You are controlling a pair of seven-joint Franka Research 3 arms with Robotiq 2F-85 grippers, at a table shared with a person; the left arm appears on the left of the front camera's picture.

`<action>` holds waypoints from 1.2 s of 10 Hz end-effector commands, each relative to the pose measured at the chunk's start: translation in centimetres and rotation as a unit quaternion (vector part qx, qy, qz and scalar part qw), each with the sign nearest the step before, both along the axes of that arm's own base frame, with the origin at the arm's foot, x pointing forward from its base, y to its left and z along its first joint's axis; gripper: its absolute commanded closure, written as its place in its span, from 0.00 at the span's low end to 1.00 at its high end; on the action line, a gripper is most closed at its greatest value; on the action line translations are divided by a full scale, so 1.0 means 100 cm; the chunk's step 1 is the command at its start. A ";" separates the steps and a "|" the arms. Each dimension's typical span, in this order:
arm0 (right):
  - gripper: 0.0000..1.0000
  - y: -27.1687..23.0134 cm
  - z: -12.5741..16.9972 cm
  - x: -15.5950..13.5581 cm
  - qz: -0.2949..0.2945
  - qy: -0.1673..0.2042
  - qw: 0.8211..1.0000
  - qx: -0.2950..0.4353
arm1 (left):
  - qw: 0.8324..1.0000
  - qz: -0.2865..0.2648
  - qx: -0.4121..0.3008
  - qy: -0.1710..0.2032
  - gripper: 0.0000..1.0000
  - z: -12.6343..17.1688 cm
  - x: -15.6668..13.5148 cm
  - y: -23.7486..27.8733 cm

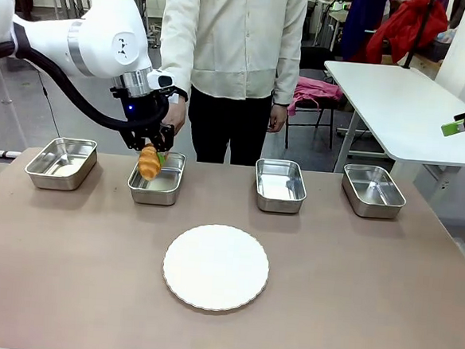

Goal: Place the bread in the container.
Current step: Place the Butter Roll into the Airtight Container indicated by the human.

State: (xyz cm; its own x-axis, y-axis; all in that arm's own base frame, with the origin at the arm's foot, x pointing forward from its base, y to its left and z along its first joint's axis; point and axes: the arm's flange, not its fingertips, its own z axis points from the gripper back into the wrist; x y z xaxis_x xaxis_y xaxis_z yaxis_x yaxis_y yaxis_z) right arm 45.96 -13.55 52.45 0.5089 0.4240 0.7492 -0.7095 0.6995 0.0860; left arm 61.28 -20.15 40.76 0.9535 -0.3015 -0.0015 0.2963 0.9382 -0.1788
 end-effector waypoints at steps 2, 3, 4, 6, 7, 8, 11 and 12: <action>0.00 0.000 0.001 0.001 0.002 -0.008 1.000 0.009 | 1.000 -0.019 -0.007 0.011 0.59 -0.010 0.038 0.002; 0.00 0.000 0.001 0.001 0.002 -0.008 1.000 0.009 | 0.999 -0.027 -0.018 0.021 0.59 -0.018 0.044 0.001; 0.00 0.000 0.001 0.001 0.002 -0.008 1.000 0.009 | 0.999 -0.022 -0.009 0.022 0.59 -0.021 0.046 0.001; 0.00 0.000 0.001 0.001 0.002 -0.008 1.000 0.009 | 1.000 -0.018 -0.001 0.009 0.02 -0.025 0.046 0.001; 0.00 0.000 0.001 0.001 0.002 -0.008 1.000 0.009 | 1.000 -0.021 -0.002 0.009 0.00 -0.025 0.045 0.001; 0.00 0.000 0.001 0.001 0.002 -0.008 1.000 0.009 | 1.000 -0.023 -0.002 0.011 0.00 -0.025 0.044 0.002; 0.00 0.000 0.001 0.001 0.002 -0.008 1.000 0.009 | 0.999 -0.034 0.013 0.026 0.00 -0.020 0.041 0.004; 0.00 0.000 0.001 0.001 0.002 -0.008 1.000 0.009 | 1.000 -0.015 -0.003 0.012 0.00 -0.028 0.043 -0.002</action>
State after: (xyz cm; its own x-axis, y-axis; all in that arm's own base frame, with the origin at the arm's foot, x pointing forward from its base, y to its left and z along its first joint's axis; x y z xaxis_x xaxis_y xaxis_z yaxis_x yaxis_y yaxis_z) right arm 45.96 -13.56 52.45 0.5090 0.4239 0.7492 -0.7094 0.6996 0.0861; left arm 65.39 -20.31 38.10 0.9416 -0.3348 -0.0353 0.3226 0.9273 -0.1898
